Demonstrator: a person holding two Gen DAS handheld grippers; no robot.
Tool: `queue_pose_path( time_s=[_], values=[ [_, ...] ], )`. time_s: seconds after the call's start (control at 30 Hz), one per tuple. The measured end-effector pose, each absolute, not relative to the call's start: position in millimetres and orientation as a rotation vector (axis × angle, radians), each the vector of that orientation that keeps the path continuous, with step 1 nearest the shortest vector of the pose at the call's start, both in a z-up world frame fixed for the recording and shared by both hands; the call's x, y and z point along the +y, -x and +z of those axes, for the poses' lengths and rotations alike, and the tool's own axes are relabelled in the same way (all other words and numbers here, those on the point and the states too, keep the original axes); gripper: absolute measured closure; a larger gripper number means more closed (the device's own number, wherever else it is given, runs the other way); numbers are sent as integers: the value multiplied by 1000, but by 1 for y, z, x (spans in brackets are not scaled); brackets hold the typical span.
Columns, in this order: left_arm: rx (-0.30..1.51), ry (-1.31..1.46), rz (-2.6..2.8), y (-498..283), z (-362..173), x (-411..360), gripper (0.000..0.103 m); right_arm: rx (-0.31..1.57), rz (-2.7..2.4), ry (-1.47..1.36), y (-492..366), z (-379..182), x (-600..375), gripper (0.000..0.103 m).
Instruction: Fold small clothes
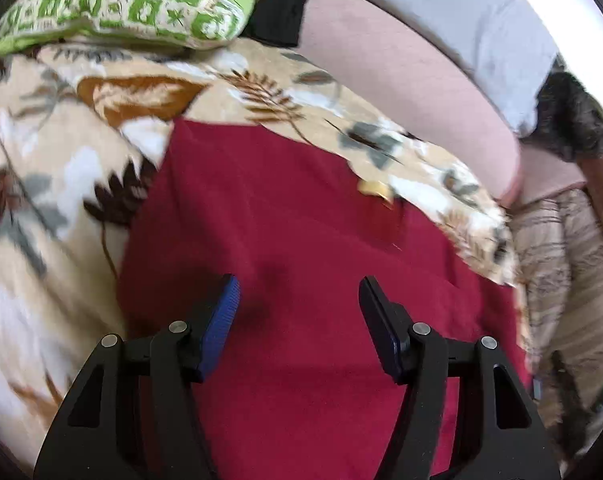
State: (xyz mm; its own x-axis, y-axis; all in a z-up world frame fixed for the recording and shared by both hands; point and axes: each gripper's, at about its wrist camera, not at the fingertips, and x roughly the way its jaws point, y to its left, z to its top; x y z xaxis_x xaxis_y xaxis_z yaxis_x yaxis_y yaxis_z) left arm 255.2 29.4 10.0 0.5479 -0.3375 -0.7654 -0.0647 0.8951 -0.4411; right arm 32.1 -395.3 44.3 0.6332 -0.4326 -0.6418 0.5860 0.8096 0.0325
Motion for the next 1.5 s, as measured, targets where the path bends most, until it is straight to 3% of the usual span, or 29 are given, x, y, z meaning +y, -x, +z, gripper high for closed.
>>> queue_pose_path(
  time_s=[0.27, 0.33, 0.47, 0.63, 0.7, 0.77, 0.8, 0.93, 1.17, 1.33, 1.4, 1.5],
  values=[
    [1074, 458, -238, -218, 5, -6, 41, 660, -695, -822, 116, -1, -534, 36],
    [1084, 448, -221, -220, 1, -10, 41, 642, -615, -910, 120, -12, -543, 42],
    [1130, 451, -203, -228, -12, -12, 41, 628, -512, -1001, 101, -35, -556, 43],
    [1170, 504, -184, -232, -22, -3, 41, 481, -588, -1115, 101, -43, -570, 47],
    [1164, 506, -183, -232, -20, -2, 41, 489, -584, -1100, 94, -41, -571, 50],
    [1148, 496, -189, -231, -17, -3, 41, 505, -561, -1088, 90, -40, -569, 76],
    [1137, 490, -194, -230, -14, -4, 41, 514, -600, -1056, 88, -35, -566, 97],
    [1093, 454, -246, -228, -5, -14, 41, 464, -600, -888, 74, 3, -541, 97],
    [1061, 574, -474, -233, -9, -33, 41, 426, -215, -638, -20, 60, -414, 97],
    [1058, 703, -582, -245, -13, -37, 39, 597, 19, -460, -94, 39, -304, 97],
    [1047, 709, -561, -249, -10, -34, 26, 705, 35, -353, -115, 15, -265, 97],
    [1057, 704, -546, -255, -14, -34, 24, 780, 41, -268, -133, -18, -240, 97]
  ],
)
